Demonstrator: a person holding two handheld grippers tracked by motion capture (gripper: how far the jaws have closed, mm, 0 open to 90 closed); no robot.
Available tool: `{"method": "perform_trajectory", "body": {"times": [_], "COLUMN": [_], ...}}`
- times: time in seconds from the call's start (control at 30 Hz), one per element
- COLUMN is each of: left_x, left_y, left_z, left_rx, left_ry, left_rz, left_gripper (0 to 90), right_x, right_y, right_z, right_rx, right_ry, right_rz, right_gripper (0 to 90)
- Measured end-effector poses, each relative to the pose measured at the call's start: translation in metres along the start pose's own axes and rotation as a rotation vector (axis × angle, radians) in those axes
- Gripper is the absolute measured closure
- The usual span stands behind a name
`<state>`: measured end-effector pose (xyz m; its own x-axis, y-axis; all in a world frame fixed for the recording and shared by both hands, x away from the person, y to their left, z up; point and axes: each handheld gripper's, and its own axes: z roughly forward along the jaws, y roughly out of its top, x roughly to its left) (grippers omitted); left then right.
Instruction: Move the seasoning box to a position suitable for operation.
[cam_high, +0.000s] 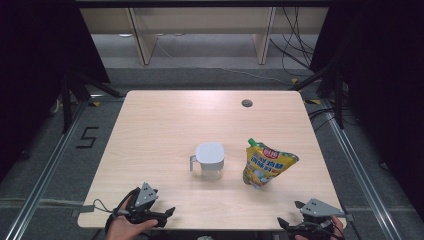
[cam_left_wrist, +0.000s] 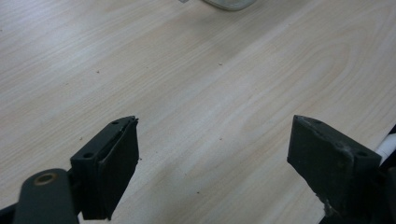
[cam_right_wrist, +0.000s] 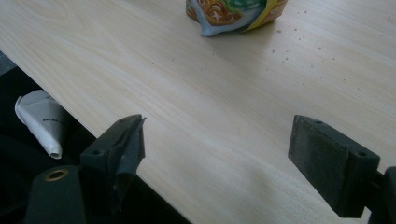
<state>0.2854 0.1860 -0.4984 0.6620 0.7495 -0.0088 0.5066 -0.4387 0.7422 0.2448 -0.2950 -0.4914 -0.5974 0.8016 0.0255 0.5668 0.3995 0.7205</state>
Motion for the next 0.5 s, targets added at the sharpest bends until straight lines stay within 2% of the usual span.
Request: {"method": "perform_trajectory", "body": {"times": [0.13, 0.17, 0.2, 0.23, 0.27, 0.3, 0.43, 0.47, 0.5], "left_x": [0.0017, 0.0029, 0.0041, 0.0033, 0.0028, 0.0026, 0.0049, 0.0037, 0.0037], "left_y": [-0.0001, 0.0001, 0.0007, 0.0004, 0.0002, 0.0001, 0.0014, 0.0016, 0.0018], "left_z": [-0.0011, -0.0017, -0.0019, -0.0016, -0.0015, -0.0014, -0.0027, -0.0023, -0.0026], "left_rx": [-0.001, 0.003, 0.007, 0.000, -0.002, -0.004, -0.010, -0.021, -0.017], "left_ry": [0.011, 0.016, 0.030, 0.026, 0.025, 0.022, 0.033, 0.024, 0.019], "left_rz": [-0.009, 0.008, 0.021, 0.006, -0.007, -0.014, 0.014, -0.007, -0.013], "left_gripper": [15.9, 15.9, 16.0, 16.1, 16.1, 16.1, 16.5, 16.4, 16.4], "right_x": [0.0006, 0.0007, -0.0001, 0.0004, -0.0008, 0.0011, 0.0004, 0.0004, 0.0018], "right_y": [0.0001, 0.0002, 0.0004, 0.0005, 0.0007, 0.0006, 0.0010, 0.0012, 0.0013], "right_z": [0.0001, 0.0001, 0.0004, 0.0000, 0.0005, -0.0006, -0.0001, 0.0000, 0.0007], "right_rx": [-0.006, -0.003, 0.004, 0.005, -0.011, -0.012, -0.029, -0.036, -0.030], "right_ry": [-0.004, -0.004, 0.019, 0.024, 0.003, -0.004, -0.006, -0.008, 0.009], "right_rz": [-0.003, -0.006, -0.004, 0.001, -0.024, -0.003, -0.011, -0.018, -0.008], "right_gripper": [19.6, 19.6, 19.6, 19.6, 19.6, 19.6, 20.3, 20.6, 20.5]}}
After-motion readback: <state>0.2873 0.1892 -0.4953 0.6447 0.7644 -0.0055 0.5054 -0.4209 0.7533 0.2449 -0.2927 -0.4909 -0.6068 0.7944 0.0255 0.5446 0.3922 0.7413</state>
